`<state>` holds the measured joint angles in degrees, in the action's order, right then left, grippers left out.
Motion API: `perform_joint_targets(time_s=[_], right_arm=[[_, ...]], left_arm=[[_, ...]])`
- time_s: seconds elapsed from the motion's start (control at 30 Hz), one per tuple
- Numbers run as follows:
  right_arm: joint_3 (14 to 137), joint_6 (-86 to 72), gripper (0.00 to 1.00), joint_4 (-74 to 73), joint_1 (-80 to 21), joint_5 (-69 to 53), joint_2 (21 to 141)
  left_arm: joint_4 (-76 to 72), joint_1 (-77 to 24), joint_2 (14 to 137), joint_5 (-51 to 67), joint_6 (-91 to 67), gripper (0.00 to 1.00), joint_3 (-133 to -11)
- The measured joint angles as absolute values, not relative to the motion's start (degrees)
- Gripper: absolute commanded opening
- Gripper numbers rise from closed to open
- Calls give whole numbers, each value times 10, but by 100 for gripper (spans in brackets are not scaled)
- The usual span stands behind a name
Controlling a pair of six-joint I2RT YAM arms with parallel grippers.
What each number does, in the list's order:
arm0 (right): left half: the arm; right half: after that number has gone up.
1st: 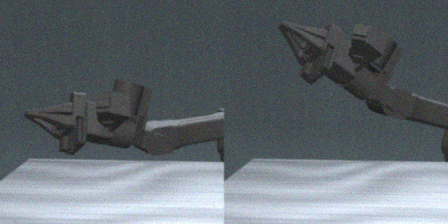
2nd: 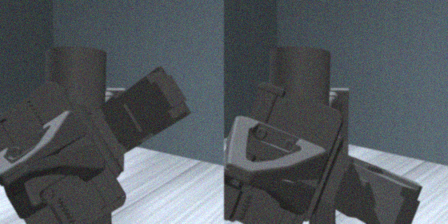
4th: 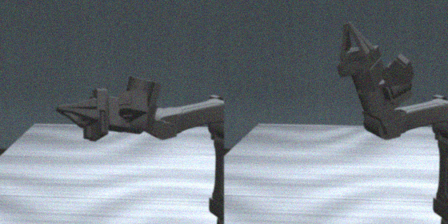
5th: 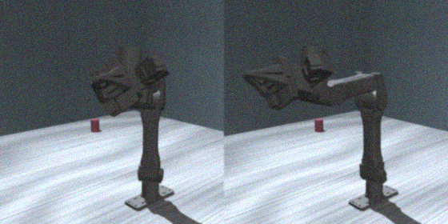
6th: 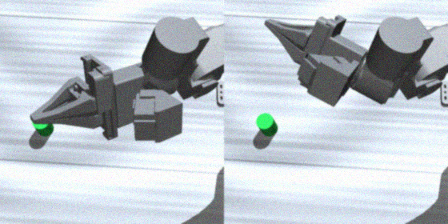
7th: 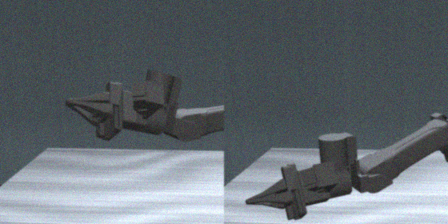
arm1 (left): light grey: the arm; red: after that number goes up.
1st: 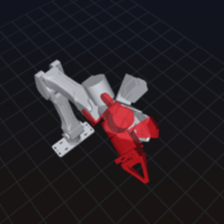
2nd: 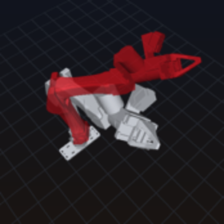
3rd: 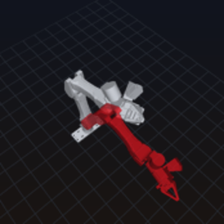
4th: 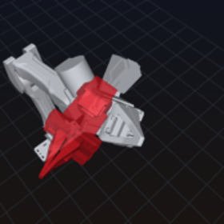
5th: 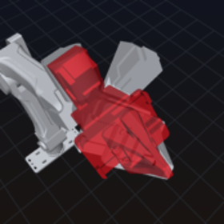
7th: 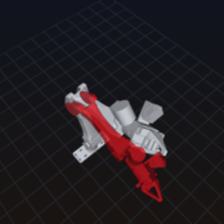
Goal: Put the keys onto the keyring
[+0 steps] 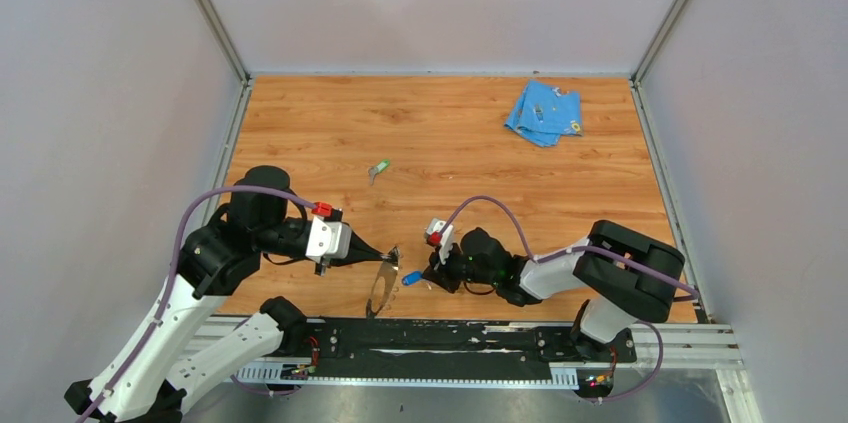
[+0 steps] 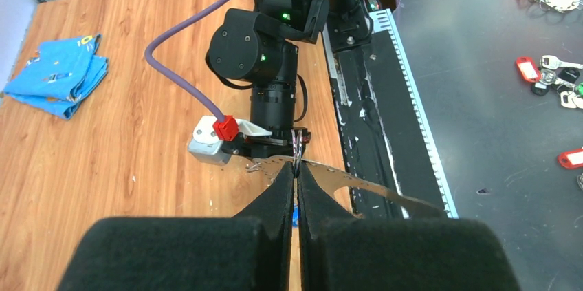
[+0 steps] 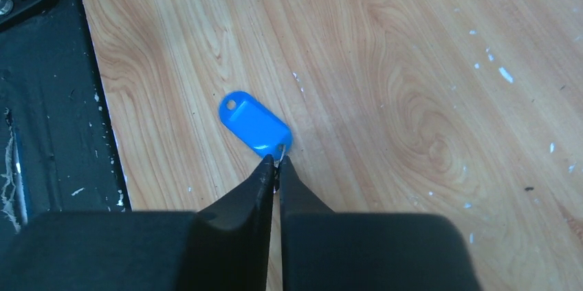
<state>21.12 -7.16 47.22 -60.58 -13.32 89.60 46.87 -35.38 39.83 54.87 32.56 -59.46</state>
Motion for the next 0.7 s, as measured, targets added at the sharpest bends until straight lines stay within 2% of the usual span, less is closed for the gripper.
perform_joint_targets(time_s=[0.27,0.5,0.7], right_arm=[[200,-67,0,467,-603,-133,861],[201,-5,0,363,-603,-117,636],[265,84,0,191,-603,-121,458]], left_arm=[[469,-354,396,550,325,0,-595],[469,-354,397,562,324,0,-595],[469,-354,413,593,324,0,-595]])
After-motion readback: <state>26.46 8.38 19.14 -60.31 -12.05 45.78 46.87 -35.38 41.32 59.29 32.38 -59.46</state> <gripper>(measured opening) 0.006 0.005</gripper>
